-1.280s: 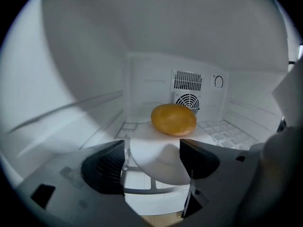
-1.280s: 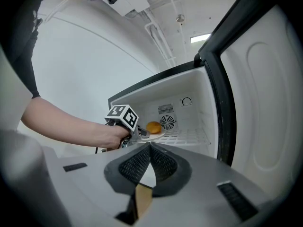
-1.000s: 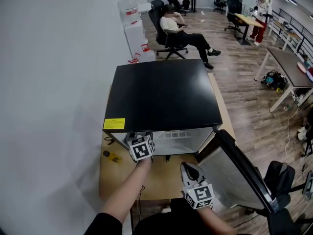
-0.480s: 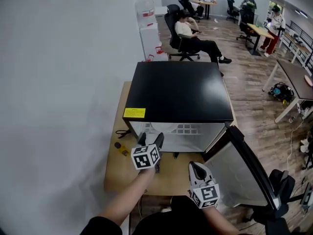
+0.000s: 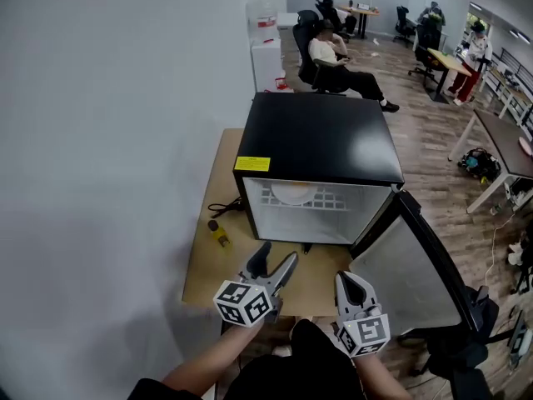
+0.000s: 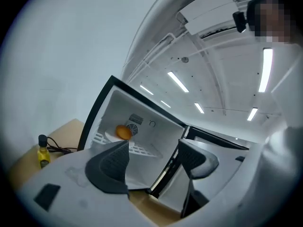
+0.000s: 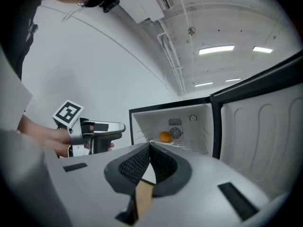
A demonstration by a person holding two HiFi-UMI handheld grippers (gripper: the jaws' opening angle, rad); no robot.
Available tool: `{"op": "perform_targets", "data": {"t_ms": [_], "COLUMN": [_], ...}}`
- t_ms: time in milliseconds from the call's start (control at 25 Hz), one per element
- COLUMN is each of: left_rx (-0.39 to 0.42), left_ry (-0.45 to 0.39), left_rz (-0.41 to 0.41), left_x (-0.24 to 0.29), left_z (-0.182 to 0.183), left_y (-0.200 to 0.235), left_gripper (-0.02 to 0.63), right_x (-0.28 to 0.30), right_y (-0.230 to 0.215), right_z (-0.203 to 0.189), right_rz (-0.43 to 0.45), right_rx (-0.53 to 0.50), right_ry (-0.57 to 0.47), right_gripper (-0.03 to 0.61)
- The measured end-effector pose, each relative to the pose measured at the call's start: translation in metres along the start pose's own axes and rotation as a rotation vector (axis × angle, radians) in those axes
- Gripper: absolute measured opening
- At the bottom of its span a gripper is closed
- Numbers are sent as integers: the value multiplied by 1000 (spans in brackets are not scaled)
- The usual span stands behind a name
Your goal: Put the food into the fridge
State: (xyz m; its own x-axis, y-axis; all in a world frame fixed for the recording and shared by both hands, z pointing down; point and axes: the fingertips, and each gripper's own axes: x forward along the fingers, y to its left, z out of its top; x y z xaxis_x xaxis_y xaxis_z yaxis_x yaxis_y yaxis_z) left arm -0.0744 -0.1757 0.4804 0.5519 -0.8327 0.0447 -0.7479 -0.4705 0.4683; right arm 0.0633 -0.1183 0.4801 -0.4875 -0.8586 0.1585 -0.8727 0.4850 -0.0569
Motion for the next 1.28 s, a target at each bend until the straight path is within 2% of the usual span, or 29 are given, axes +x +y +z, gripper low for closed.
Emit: {"op": "perform_targets", "data": {"t_ms": [120,280,320,360,400,440,520,640,800,960,1280], "left_rx": [7,-37,-42,-39,-29,-13,35,115,188,265,262], "left_ry": [-67,-130,-145,-152,-150,-136,-80,-29,-12,-28,-68], "left_rz": [16,52,56,52,41,29,23,43,79,114,144], "left_x": [-40,-86,-96,-105,-110,-115,-122,-136,-148,-154,-142], "left_z": [1,-1,-1,-2,-5,-10,-21,-32,-38,-29,-10], "left_y": [-20,-33,-35,-37,-40,-44,-50,-59,-65,-62,-61], "left_gripper": [327,317,291,225,125,82,45,25,18,14,14], "right_x": [-19,-44,-49,-53,-57,-59,-63,-65,-65,-70,-74], "right_y": [13,29,34,40,46,52,64,79,86,80,53], "right_z": [3,6,6,6,6,6,4,5,8,9,23], "right_rz": [-5,-68,-78,-81,-80,-75,-56,-22,-8,-30,-57], "right_rx": [-14,-27,-27,-26,-25,-26,-34,-52,-72,-78,-97], "right_ry": [-2,1,0,-3,-5,-5,-1,-2,-12,-11,-31], "right_gripper": [58,58,58,58,58,58,58,58,58,58,58]}}
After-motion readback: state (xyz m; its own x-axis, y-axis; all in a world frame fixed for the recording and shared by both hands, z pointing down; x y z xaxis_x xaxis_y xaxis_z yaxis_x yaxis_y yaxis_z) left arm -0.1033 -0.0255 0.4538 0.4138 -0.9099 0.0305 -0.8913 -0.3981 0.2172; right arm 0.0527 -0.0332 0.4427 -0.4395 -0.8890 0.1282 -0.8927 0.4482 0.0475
